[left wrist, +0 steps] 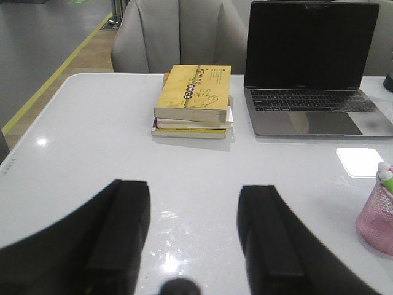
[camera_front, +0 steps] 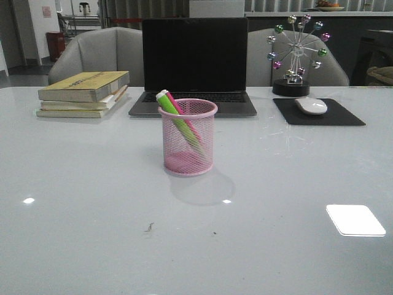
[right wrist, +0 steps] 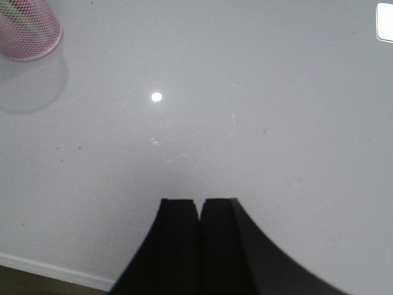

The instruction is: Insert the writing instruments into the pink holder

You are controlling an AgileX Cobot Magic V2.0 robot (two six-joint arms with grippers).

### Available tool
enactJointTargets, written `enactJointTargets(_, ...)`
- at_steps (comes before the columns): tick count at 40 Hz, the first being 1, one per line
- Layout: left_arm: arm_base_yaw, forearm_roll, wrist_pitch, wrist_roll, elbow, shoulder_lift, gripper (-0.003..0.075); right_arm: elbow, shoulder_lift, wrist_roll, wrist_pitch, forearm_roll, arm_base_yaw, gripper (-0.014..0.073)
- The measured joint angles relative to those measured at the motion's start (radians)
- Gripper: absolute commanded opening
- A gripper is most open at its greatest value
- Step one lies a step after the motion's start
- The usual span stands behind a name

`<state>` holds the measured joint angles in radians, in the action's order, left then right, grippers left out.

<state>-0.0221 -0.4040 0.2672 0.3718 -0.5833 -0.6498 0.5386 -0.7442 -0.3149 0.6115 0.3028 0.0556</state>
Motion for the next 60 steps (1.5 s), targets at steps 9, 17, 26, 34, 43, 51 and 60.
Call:
enactJointTargets(9, 0.000, 0.000, 0.000, 0.000, 0.000, 0.000, 0.0393, 0.000, 0.000, 0.000, 0.017, 0.000, 0.000, 0.0020)
enactJointTargets(17, 0.000, 0.000, 0.000, 0.000, 0.000, 0.000, 0.0393, 0.000, 0.001, 0.000, 0.019, 0.000, 0.000, 0.0020)
enactJointTargets(26, 0.000, 0.000, 0.000, 0.000, 0.000, 0.000, 0.0393, -0.006, 0.064, 0.010, -0.023, -0.003, 0.000, 0.0020)
enactJointTargets(34, 0.000, 0.000, 0.000, 0.000, 0.000, 0.000, 0.0393, -0.124, 0.222, 0.198, -0.257, -0.117, -0.002, 0.0020)
enactJointTargets(43, 0.000, 0.000, 0.000, 0.000, 0.000, 0.000, 0.0393, -0.379, 0.448, 0.321, -0.487, -0.189, -0.002, 0.0020)
enactJointTargets(51, 0.000, 0.000, 0.000, 0.000, 0.000, 0.000, 0.0393, -0.539, 0.658, 0.327, -0.515, -0.190, -0.002, 0.0020)
enactJointTargets(60, 0.000, 0.000, 0.000, 0.000, 0.000, 0.002, 0.0393, -0.568, 0.753, 0.327, -0.472, -0.190, -0.002, 0.0020)
